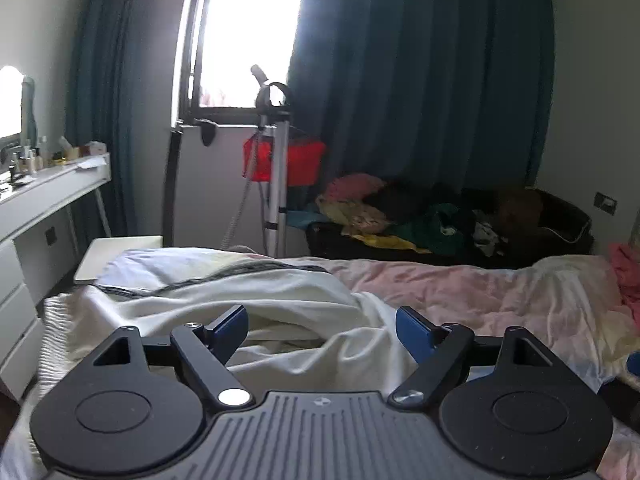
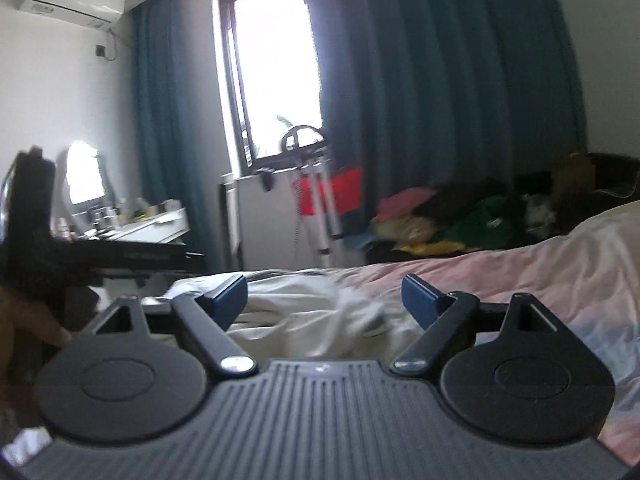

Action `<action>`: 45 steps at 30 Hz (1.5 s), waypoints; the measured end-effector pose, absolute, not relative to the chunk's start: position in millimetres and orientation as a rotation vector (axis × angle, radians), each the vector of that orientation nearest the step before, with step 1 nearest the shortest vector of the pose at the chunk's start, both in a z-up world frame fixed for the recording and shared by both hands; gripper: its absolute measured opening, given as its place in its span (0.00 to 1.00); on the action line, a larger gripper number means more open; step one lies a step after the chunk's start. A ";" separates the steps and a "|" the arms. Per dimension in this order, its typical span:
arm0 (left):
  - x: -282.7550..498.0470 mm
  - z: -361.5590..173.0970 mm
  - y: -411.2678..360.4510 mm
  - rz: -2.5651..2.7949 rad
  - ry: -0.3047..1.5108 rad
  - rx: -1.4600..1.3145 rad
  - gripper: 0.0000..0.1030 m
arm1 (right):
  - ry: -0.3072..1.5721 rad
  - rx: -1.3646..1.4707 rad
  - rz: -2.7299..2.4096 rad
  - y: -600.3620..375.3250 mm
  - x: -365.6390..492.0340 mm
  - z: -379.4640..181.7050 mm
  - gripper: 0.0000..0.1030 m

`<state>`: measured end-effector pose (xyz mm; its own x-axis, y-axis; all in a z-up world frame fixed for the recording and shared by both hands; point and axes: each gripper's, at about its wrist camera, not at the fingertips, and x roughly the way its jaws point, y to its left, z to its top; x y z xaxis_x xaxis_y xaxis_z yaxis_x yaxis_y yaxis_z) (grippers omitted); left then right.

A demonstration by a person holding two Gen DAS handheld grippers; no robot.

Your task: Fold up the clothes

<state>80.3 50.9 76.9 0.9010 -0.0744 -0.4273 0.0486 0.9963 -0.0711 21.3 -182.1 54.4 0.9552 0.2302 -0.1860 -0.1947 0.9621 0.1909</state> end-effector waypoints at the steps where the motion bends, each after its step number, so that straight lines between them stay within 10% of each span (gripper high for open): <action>1: 86.2 73.2 43.3 -0.072 0.452 -0.059 0.80 | 0.228 0.188 0.204 -190.1 24.7 47.8 0.83; 5: 124.4 54.0 16.5 -0.091 0.494 -0.048 0.80 | 0.297 0.267 0.180 -217.0 39.1 20.9 0.72; 10: 194.6 31.3 -3.1 -0.110 0.572 -0.100 0.80 | 0.335 0.385 0.159 -246.8 57.0 -2.5 0.18; 19: 313.6 -26.6 -72.2 -0.139 0.662 0.030 0.66 | 0.416 0.577 0.030 -296.7 100.4 -62.5 0.14; 23: 357.3 -63.9 -78.1 -0.100 0.777 0.001 0.43 | 0.456 0.597 0.040 -302.4 118.5 -83.8 0.14; 26: 357.4 -68.3 -77.4 -0.098 0.766 0.011 0.06 | 0.455 0.565 0.056 -298.3 129.5 -95.5 0.14; 37: 155.8 -2.5 -14.1 -0.239 0.519 -0.077 0.04 | 0.371 0.527 0.151 -280.6 132.1 -90.5 0.15; 45: 59.4 -50.3 41.0 -0.193 0.691 -0.123 0.04 | 0.434 0.484 0.185 -256.3 104.7 -74.6 0.15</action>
<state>59.4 41.0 -50.4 0.7539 -0.2169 -0.6201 0.1356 0.9750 -0.1762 104.7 -256.3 -74.6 0.8928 0.2722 -0.3589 -0.0701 0.8710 0.4863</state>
